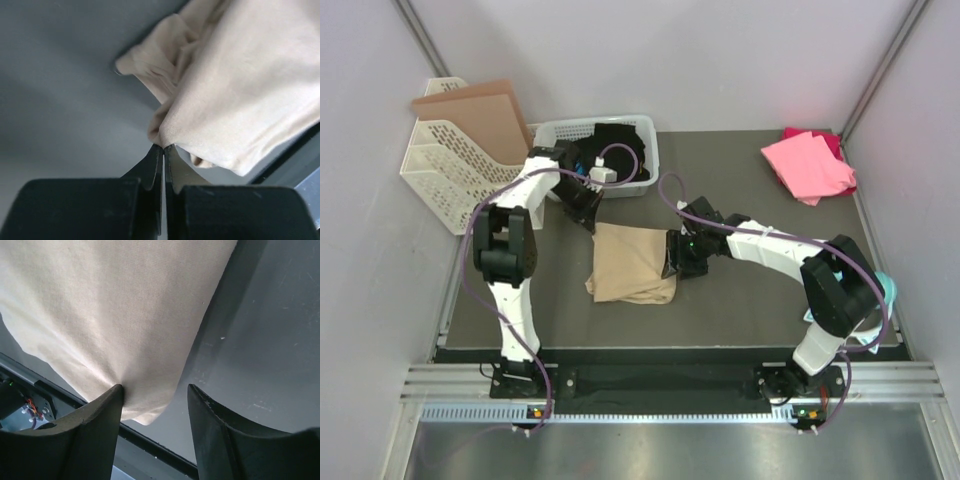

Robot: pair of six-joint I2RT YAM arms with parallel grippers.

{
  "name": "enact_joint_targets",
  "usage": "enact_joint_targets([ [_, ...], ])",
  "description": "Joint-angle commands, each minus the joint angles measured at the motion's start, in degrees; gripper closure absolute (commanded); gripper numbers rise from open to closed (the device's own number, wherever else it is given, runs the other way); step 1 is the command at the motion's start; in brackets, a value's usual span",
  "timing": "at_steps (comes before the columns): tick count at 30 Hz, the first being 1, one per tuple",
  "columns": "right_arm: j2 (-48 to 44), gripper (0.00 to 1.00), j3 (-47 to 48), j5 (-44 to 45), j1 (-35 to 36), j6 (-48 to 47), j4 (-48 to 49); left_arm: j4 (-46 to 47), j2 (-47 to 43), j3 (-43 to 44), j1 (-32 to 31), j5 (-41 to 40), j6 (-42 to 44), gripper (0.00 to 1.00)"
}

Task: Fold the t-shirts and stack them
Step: Smooth out wrinkles on the folded tshirt

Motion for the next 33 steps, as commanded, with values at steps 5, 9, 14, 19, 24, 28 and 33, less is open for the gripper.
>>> enact_joint_targets([
  [5,-2.9,0.39,2.6,0.9,-0.6,-2.2,-2.0,3.8,6.7,8.2,-0.3,-6.0,-0.8,0.90],
  [9,-4.9,0.35,6.8,4.6,-2.2,-4.6,-7.7,3.3,4.2,7.8,-0.2,-8.9,-0.2,0.59],
  [14,-3.9,0.36,12.5,5.6,-5.8,-7.6,-8.3,4.6,-7.4,2.1,0.6,-12.6,1.3,0.34],
  [19,6.5,0.38,21.1,2.5,-6.7,-8.6,-7.2,1.3,-18.4,0.7,-0.6,-5.6,1.2,0.20],
  [24,16.2,0.43,28.5,-2.9,-6.8,-6.8,-4.3,0.7,-23.0,-3.8,-12.3,-0.8,-0.2,0.19],
  [28,23.6,0.47,32.4,-6.8,-6.9,-5.8,-3.8,6.3,-22.4,-10.9,-23.8,-0.9,0.3,0.20],
  [33,27.6,0.49,34.9,-8.2,-7.3,-5.9,-4.2,10.8,-16.1,-10.5,-28.5,0.7,1.1,0.23],
])
